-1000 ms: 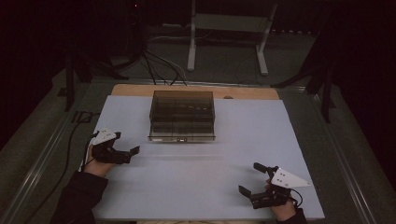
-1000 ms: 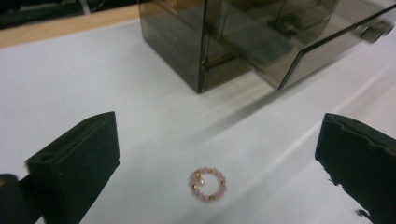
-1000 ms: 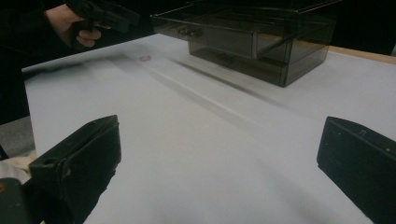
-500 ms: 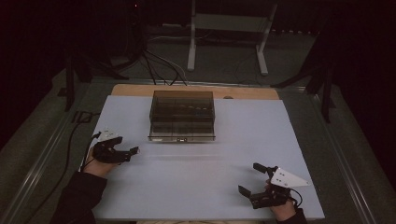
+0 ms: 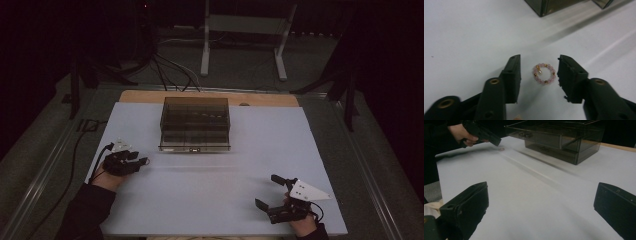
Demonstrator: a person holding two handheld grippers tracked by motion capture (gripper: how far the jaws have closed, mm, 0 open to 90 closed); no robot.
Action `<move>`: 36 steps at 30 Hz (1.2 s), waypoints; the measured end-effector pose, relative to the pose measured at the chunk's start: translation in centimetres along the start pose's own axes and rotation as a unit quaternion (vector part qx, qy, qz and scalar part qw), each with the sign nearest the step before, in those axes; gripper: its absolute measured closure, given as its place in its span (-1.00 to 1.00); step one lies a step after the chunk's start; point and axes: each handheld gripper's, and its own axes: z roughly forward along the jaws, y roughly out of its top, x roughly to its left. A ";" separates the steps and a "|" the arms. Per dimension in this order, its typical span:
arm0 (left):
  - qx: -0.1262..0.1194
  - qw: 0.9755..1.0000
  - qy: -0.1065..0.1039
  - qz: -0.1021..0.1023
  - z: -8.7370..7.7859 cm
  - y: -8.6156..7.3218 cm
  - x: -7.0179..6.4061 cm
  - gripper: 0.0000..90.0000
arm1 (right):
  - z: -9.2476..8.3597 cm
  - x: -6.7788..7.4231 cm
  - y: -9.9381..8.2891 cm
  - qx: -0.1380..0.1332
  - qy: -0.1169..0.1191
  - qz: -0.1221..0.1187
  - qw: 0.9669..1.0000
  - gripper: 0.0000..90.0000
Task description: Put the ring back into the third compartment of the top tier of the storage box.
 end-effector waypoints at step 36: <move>0.037 0.999 0.012 -0.025 1.4 0.2 0.2 0.99 | -0.1 0.1 0.0 0.001 -0.004 -0.002 1.000 -1.00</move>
